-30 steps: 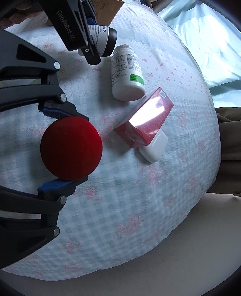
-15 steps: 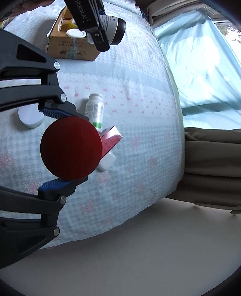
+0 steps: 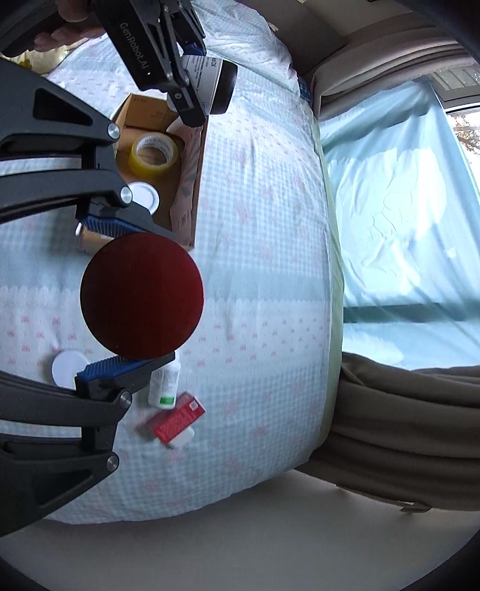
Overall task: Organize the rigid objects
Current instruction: 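Carry both jars over the box and release them inside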
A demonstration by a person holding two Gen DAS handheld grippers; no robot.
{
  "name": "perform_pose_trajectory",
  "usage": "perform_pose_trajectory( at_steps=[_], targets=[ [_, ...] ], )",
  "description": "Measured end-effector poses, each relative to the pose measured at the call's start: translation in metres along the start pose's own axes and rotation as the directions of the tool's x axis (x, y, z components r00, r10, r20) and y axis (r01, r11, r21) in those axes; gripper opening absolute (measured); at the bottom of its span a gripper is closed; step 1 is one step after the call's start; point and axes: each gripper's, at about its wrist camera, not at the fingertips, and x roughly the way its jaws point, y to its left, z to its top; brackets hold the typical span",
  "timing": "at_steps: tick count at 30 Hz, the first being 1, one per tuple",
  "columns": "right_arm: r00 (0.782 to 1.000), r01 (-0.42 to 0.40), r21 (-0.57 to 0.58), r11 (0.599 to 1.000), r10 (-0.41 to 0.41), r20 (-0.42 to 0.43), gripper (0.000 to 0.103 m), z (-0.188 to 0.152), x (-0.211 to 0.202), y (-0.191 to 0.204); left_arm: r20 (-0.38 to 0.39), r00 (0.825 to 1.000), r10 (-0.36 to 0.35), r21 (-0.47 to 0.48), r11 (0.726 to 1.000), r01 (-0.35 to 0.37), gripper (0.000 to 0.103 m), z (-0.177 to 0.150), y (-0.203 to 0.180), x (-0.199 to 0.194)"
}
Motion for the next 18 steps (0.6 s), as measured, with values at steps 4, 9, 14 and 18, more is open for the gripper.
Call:
perform_pose_trajectory(
  at_steps=[4, 9, 14, 18],
  targets=[
    [0.999, -0.028, 0.014, 1.0, 0.028, -0.04, 0.05, -0.005, 0.023, 0.047, -0.038, 0.999, 0.004, 0.011, 1.0, -0.003, 0.053, -0.01, 0.05, 0.014],
    [0.993, -0.046, 0.027, 0.999, 0.048, -0.108, 0.05, -0.021, 0.063, 0.09, -0.1, 0.995, -0.001, 0.023, 1.0, 0.004, 0.053, -0.025, 0.094, 0.051],
    [0.981, -0.064, 0.014, 0.998, 0.066, -0.182, 0.05, -0.044, 0.105, 0.122, -0.153, 0.988, 0.0, 0.04, 0.999, 0.006, 0.053, -0.036, 0.121, 0.098],
    [0.975, -0.083, -0.041, 0.996, 0.072, -0.211, 0.05, -0.061, 0.137, 0.142, -0.196, 0.981, -0.013, 0.022, 1.0, 0.017, 0.053, -0.045, 0.132, 0.14]
  ],
)
